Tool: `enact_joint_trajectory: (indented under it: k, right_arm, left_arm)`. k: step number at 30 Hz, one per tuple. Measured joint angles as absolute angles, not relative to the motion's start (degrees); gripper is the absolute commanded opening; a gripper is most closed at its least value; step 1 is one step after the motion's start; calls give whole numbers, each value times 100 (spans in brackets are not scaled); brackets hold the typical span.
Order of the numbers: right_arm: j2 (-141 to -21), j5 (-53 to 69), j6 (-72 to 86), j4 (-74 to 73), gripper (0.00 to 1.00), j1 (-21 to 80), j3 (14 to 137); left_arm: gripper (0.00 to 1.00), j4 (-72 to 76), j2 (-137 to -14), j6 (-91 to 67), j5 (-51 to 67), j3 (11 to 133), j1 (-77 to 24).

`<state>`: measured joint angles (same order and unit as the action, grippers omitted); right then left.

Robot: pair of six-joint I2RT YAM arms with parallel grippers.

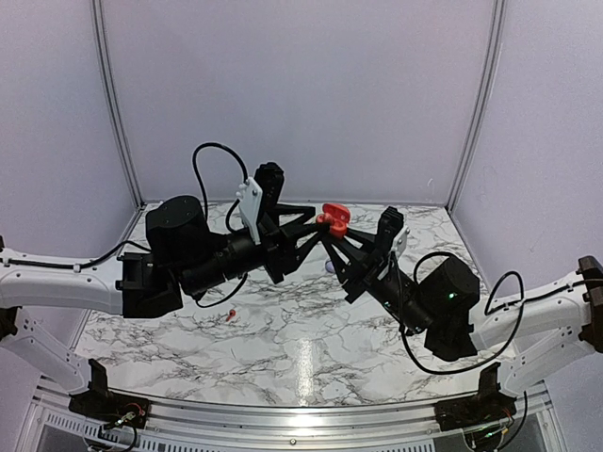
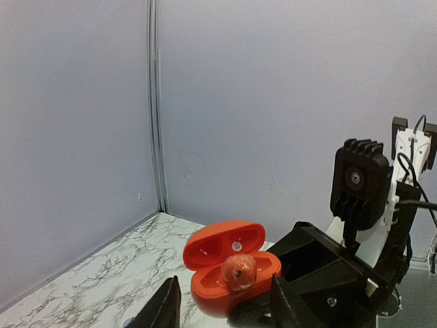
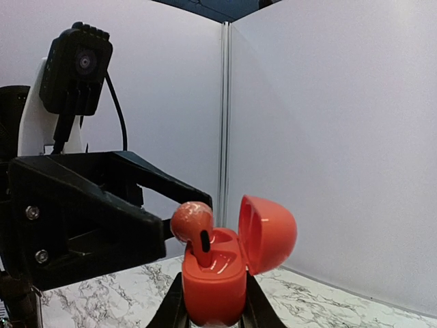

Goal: Insert the wireless bluetooth earbuds into the charging case
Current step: Insert the right earbud into the left side groove of the charging case, then adjust the right earbud in the right side groove of the charging case.

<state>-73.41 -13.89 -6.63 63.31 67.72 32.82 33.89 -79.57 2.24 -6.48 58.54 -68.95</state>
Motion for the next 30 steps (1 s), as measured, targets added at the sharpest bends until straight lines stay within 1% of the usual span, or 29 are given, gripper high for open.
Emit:
enact_joint_trajectory:
  k: [2,5,10,12,16,17,19,21,23,27,30]
  right_arm:
    - [-7308,-1385,-666,6326,0,6772,3282]
    - [-7210,-1365,-670,6233,0,6772,3282]
    - [-6982,-1347,-696,6029,0,6744,3282]
    - [-6864,-1177,-703,5881,0,6685,3282]
    - [-6624,-539,-701,5426,0,6532,3282]
    - [-6563,-320,-701,5293,0,6497,3282]
    - [-6484,137,-696,5030,0,6442,3284]
    - [-6458,626,-683,4716,0,6396,3299]
    - [-6458,1044,-666,4464,0,6379,3310]
    - [-6458,1780,-631,4032,0,6348,3334]
    - [-6460,2185,-617,3787,0,6329,3424]
  left_arm:
    - [56,3295,-7859,228,-609,5808,-6895]
    - [56,2985,-7634,301,-561,5804,-6895]
    - [50,2296,-7264,276,-545,5846,-6895]
    - [49,1909,-7185,283,-497,5896,-6893]
    - [52,768,-7157,646,-121,6302,-6888]
    - [55,486,-7153,760,5,6431,-6888]
    - [63,60,-7111,1002,183,6639,-6888]
    - [71,-213,-7013,1240,305,6720,-6888]
    - [77,-451,-6866,1409,403,6737,-6888]
    - [83,-941,-6702,1706,591,6901,-6888]
    - [85,-1221,-6705,1852,751,7074,-6888]
